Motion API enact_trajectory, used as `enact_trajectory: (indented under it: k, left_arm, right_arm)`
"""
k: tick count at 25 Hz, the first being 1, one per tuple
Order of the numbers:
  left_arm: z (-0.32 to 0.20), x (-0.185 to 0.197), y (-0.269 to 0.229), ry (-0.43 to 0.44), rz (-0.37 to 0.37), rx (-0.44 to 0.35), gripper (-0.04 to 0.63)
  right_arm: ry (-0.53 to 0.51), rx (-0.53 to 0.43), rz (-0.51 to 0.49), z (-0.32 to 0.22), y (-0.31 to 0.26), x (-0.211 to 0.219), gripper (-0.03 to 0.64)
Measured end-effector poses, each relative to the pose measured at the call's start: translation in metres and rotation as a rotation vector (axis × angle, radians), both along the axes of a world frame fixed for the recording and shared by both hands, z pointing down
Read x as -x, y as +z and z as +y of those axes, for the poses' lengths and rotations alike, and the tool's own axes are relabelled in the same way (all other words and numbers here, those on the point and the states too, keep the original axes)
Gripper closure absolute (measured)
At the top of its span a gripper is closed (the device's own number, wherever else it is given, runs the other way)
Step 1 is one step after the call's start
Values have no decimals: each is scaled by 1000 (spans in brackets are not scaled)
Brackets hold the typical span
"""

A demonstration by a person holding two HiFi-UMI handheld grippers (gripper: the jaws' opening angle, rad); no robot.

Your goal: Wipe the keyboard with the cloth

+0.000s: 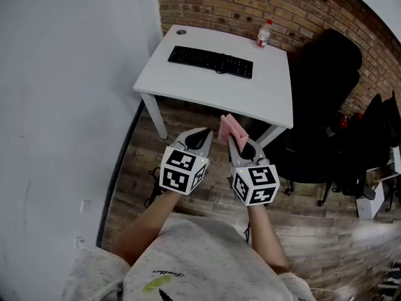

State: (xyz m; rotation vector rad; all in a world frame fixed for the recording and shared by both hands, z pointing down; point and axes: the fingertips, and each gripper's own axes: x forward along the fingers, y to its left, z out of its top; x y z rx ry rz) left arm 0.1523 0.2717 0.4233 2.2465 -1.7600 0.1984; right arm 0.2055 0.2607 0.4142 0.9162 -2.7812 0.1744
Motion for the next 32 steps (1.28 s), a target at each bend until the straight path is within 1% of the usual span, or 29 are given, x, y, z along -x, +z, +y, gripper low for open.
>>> enact_trajectory:
  k: [8, 16, 23, 32]
  left_arm:
    - [-3, 1, 3, -11, 7, -5, 598]
    - [-24, 20, 10, -7, 26, 13, 598]
    - [-78, 58, 12, 7, 46, 17, 598]
    - [-157, 122, 19, 24, 67, 66, 598]
  right_arm:
    - [-16, 21, -6, -2, 8, -4, 592]
    - [-21, 40, 1, -19, 14, 10, 592]
    - [-1, 58, 16, -70, 19, 45, 592]
    - [9, 107, 37, -152, 22, 112, 592]
